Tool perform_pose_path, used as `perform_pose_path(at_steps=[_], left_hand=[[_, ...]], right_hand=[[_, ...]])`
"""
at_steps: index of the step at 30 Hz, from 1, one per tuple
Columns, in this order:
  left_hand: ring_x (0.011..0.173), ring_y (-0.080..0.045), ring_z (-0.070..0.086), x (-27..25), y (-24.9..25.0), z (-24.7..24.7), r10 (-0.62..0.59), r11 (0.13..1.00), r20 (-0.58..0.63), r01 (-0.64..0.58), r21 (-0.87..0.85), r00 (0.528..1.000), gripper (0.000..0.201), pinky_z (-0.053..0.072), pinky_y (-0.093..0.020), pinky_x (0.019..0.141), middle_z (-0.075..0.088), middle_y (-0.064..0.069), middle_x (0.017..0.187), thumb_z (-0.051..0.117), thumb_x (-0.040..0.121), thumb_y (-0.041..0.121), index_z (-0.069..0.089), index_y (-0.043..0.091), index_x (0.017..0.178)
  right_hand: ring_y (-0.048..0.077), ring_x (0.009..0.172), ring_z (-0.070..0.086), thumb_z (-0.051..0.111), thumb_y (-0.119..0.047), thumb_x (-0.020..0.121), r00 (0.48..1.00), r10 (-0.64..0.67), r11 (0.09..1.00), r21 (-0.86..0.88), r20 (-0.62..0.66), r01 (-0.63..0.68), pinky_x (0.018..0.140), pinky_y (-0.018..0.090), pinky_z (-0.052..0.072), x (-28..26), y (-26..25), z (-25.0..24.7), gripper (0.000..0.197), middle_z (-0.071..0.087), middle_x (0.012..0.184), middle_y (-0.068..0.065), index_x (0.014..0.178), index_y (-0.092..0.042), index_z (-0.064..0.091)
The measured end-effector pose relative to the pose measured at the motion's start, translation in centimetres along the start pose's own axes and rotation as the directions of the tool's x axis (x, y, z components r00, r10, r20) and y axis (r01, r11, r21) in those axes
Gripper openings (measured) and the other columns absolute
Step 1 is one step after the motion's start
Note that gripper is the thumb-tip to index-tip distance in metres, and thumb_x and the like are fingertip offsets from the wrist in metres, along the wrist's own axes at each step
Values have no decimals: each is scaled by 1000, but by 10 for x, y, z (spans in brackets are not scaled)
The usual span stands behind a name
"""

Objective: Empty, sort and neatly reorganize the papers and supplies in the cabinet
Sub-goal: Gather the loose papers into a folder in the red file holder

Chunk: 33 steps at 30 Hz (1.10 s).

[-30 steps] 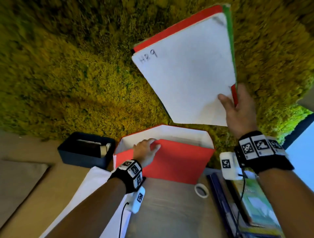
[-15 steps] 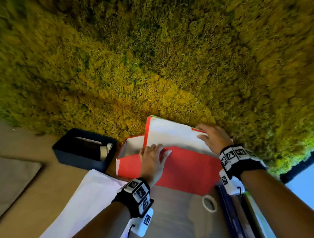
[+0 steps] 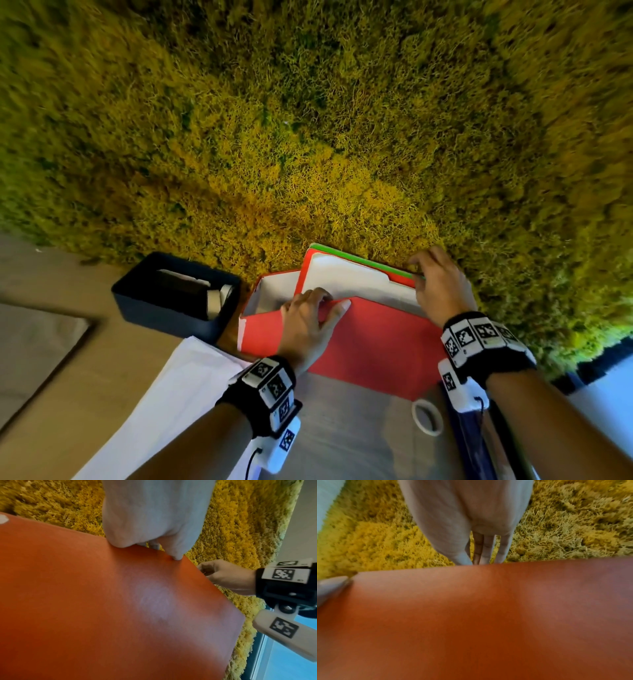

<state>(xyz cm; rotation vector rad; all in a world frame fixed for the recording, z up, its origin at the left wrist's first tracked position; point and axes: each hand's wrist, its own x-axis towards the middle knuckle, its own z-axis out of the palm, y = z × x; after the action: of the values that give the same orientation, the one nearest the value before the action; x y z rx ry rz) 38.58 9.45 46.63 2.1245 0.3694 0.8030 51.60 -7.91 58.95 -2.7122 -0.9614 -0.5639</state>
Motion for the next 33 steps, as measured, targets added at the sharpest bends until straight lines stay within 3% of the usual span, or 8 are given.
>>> perform_pose_path(at_steps=[4,9,12,15,20,26,29,33], left_hand=[[74,-16,61,8,-8,-11,-4,998,-40,2,-70,999,48,50,-39,68,64,7,76,41,89,68,60,24,79],[93,-28,60,10,-35,-41,-88,980,-83,102,173,993,59,47,-43,81,65,-3,88,29,86,75,61,26,80],[107,-35,55,-6,-51,-58,-241,942,-98,257,217,966,60,47,-51,88,64,-10,105,32,83,69,65,21,98],[105,-36,60,-22,-67,-69,-325,924,-124,343,167,937,52,50,-52,86,67,-10,104,42,80,64,65,20,95],[99,-32,59,-38,-56,-89,-285,928,-169,315,196,944,33,51,-46,82,64,-8,102,56,85,46,65,17,94],[97,-29,62,-80,-87,-137,-400,844,-118,416,339,909,22,52,-40,79,67,-5,102,58,87,42,68,23,93],[95,-28,63,-110,-108,-174,-490,790,-109,494,363,865,12,52,-38,78,65,-3,101,61,89,40,60,29,85],[89,-30,64,-141,-136,-250,-585,716,-141,590,373,799,17,45,-30,67,66,-5,89,61,90,38,56,25,81]], right_hand=[[32,87,61,68,-10,80,999,-32,996,77,-44,35,69,37,50,-9,-3,-1,16,54,104,4,94,-17,65],[33,86,62,72,-27,82,967,213,960,212,-138,-182,74,38,51,-31,33,-10,14,58,98,9,89,-16,67],[39,95,59,71,-25,84,948,274,946,220,-159,-236,80,41,48,-62,47,-8,13,59,97,15,88,-12,69],[38,92,58,72,-19,83,945,243,956,219,-217,-195,79,38,47,-85,41,1,11,58,95,16,86,-10,70],[34,89,57,62,-20,80,919,102,957,291,-382,15,76,39,50,-106,-21,12,9,57,92,9,81,-13,67],[29,81,57,52,-30,82,972,-63,863,477,-226,166,71,38,44,-138,-111,46,16,57,87,1,79,-21,65],[26,79,59,60,-21,81,982,-140,799,572,-127,188,68,36,48,-150,-161,64,5,57,85,-1,77,-20,63],[28,83,58,65,-10,78,961,-277,734,650,21,197,69,38,47,-164,-249,81,11,54,86,1,77,-20,60]])
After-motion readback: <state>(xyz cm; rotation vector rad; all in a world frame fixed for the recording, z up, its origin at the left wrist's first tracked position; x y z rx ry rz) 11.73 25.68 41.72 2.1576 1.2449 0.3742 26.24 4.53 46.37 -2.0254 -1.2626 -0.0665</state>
